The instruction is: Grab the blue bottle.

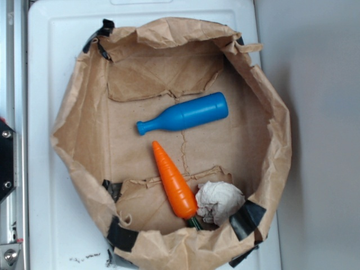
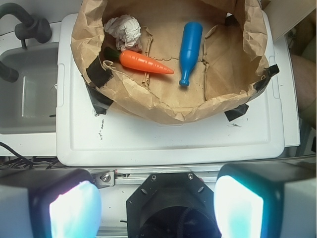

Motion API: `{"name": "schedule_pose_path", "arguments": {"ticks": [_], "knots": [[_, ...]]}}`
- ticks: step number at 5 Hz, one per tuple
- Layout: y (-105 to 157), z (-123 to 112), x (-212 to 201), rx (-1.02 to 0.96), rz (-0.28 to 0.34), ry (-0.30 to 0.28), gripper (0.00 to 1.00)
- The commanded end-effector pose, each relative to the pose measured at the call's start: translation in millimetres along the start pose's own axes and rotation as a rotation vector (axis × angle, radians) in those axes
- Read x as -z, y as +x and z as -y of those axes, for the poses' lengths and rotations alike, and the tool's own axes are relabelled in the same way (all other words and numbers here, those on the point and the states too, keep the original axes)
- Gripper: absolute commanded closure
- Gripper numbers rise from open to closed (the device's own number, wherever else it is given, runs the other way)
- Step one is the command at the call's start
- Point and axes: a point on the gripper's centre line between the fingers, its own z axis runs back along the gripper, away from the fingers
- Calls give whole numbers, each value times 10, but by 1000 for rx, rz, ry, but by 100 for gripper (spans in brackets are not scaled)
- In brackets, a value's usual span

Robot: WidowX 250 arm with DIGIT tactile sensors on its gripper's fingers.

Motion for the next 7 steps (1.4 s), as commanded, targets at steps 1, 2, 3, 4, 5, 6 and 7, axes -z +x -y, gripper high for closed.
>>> {"name": "schedule_pose_path", "arguments": {"ticks": [1,2,3,4,5,6,7], "knots": [[0,0,0,0,0,0,0],[113,-44,52,-4,44,-6,0],[252,-64,99,-14,43,6,0],[322,-97,159,-11,33,-2,0],[513,-125,232,-3,32,-32,0],[637,-126,384,27,18,-41,0],[764,-134,527,67,8,-46,0]]}}
